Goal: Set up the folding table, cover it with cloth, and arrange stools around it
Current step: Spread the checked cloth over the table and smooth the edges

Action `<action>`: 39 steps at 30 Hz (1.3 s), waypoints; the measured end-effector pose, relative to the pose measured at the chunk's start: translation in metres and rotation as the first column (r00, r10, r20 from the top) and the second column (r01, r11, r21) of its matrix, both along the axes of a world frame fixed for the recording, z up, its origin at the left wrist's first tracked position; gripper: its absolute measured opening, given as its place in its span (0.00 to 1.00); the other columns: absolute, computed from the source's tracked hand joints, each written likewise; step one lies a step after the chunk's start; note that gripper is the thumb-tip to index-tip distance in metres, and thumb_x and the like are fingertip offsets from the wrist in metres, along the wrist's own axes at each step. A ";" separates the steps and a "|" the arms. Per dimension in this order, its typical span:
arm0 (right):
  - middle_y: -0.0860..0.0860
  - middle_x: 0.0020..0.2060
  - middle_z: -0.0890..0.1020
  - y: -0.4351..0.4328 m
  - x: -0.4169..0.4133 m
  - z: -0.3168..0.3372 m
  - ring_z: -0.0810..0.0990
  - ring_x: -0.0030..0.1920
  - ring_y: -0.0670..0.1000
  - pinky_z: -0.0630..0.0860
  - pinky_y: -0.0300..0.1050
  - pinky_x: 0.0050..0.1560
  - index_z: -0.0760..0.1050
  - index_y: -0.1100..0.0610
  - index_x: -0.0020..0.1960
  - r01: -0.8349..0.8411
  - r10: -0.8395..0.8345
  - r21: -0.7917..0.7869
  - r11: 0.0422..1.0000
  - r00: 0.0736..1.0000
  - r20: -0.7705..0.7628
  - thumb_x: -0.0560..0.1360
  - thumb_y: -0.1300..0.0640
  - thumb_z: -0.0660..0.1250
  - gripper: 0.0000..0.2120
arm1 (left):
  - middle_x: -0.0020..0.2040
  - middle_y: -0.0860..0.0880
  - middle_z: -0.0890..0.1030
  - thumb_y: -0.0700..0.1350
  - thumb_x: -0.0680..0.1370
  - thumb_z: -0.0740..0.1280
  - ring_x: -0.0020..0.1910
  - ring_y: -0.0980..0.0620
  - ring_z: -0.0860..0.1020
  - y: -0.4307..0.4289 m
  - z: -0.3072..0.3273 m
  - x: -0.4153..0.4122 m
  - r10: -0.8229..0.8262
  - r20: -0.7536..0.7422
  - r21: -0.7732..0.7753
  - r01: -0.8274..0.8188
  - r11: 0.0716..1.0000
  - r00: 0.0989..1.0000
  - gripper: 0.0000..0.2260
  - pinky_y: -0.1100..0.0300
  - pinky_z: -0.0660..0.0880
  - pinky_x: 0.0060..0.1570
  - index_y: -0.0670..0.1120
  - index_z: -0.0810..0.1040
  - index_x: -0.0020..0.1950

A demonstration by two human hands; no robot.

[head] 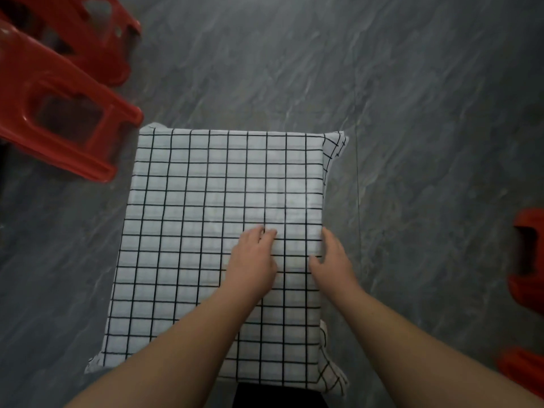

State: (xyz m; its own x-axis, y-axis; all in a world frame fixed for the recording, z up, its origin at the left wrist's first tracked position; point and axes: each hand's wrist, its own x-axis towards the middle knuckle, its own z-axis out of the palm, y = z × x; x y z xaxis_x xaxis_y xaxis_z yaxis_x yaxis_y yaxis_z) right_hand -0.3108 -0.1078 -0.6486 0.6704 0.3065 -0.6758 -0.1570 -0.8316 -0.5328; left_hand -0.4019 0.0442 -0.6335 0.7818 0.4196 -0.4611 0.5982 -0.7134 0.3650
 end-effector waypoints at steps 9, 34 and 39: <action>0.52 0.61 0.80 0.040 0.036 -0.033 0.79 0.60 0.53 0.75 0.55 0.65 0.69 0.51 0.72 0.314 -0.303 0.089 0.945 0.945 -0.123 0.75 0.57 0.63 0.24 | 0.75 0.52 0.56 0.52 0.77 0.67 0.72 0.46 0.58 0.013 -0.037 0.061 -0.144 -0.148 0.106 0.160 0.981 0.978 0.30 0.45 0.64 0.66 0.59 0.55 0.75; 0.53 0.45 0.82 0.083 0.237 -0.078 0.81 0.49 0.57 0.76 0.52 0.53 0.77 0.51 0.46 -0.059 0.061 0.124 0.991 0.998 -0.018 0.74 0.59 0.61 0.06 | 0.60 0.48 0.72 0.50 0.79 0.65 0.60 0.47 0.72 0.062 -0.057 0.264 0.208 0.117 -0.060 -0.202 0.978 0.971 0.22 0.51 0.73 0.54 0.53 0.67 0.73; 0.55 0.60 0.79 0.093 0.286 -0.080 0.73 0.62 0.57 0.68 0.51 0.66 0.77 0.57 0.62 -0.509 0.377 0.073 0.858 0.719 0.584 0.68 0.67 0.67 0.22 | 0.58 0.48 0.71 0.53 0.79 0.65 0.59 0.47 0.71 0.059 -0.059 0.272 0.197 0.088 0.033 -0.201 0.979 0.976 0.19 0.51 0.72 0.49 0.55 0.71 0.70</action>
